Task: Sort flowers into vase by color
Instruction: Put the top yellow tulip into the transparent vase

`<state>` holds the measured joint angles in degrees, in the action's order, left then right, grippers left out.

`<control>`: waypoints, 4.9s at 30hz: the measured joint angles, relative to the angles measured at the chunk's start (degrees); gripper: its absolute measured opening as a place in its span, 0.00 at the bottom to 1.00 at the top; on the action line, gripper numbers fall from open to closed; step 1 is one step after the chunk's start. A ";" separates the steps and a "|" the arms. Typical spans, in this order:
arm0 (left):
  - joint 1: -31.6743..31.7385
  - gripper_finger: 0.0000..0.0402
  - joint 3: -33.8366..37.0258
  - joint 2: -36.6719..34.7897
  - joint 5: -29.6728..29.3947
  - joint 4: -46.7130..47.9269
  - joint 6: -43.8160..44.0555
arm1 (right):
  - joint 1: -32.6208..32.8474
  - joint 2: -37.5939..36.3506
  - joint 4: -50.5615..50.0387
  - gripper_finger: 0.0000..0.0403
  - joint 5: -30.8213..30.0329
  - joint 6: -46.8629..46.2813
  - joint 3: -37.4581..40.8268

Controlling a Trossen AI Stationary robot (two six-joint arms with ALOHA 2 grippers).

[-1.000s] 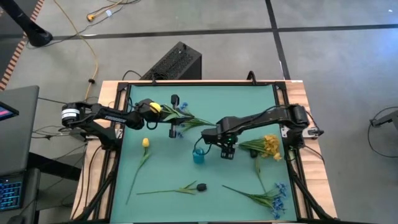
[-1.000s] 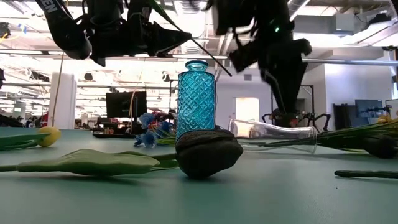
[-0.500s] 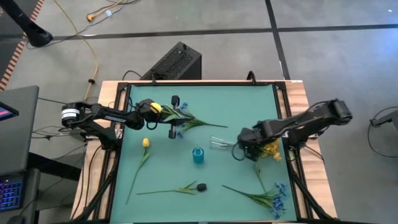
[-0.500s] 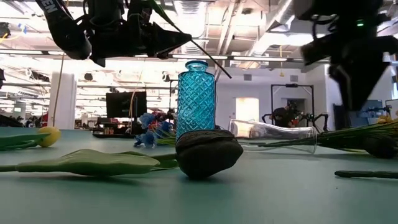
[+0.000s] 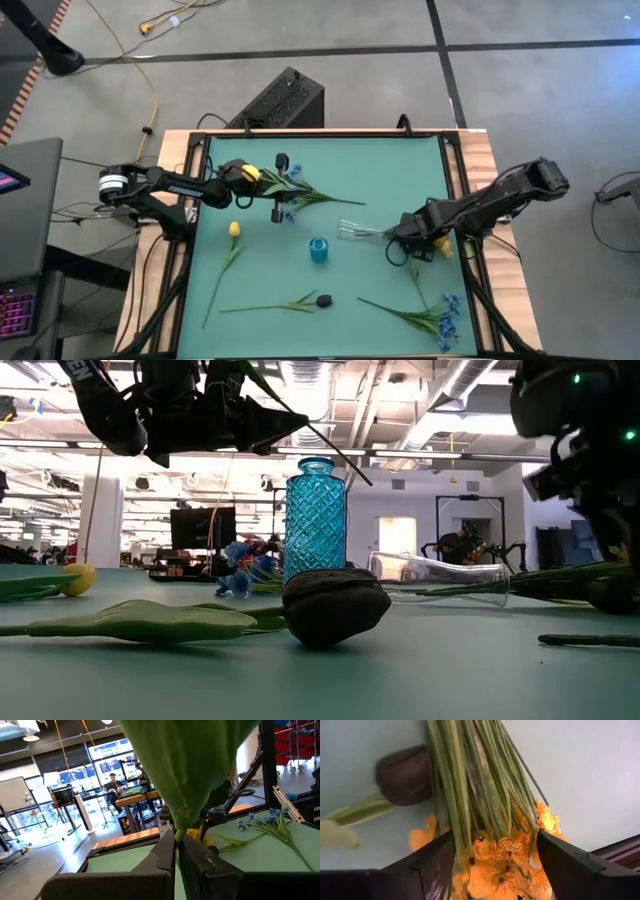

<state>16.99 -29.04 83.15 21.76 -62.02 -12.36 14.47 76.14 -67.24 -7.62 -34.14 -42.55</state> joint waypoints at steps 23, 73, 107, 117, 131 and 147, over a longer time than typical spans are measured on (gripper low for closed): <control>0.02 0.00 0.00 0.00 -0.08 -0.02 -0.09 | -9.16 0.02 3.36 0.09 1.66 2.88 -2.11; 0.02 0.00 -0.02 0.00 -2.25 -0.36 -1.55 | -18.23 9.35 23.00 0.66 3.13 10.27 -21.85; 0.42 0.00 -0.07 -0.02 -4.67 2.21 -4.09 | -19.64 29.79 25.45 0.57 2.32 32.90 -22.10; 0.47 0.00 -0.05 -0.02 -5.77 2.38 -4.35 | -18.50 26.62 11.70 0.55 0.81 33.26 -26.18; 0.46 0.00 -0.05 -0.02 -5.94 2.16 -3.56 | -17.15 26.53 -1.45 0.55 -6.34 37.63 -34.73; 0.46 0.00 -0.04 -0.02 -7.82 2.12 -3.72 | -15.67 26.53 -5.79 0.55 -27.73 57.72 -34.76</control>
<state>17.45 -29.08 83.13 13.94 -59.90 -16.08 -1.19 102.67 -73.03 -35.34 23.58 -77.31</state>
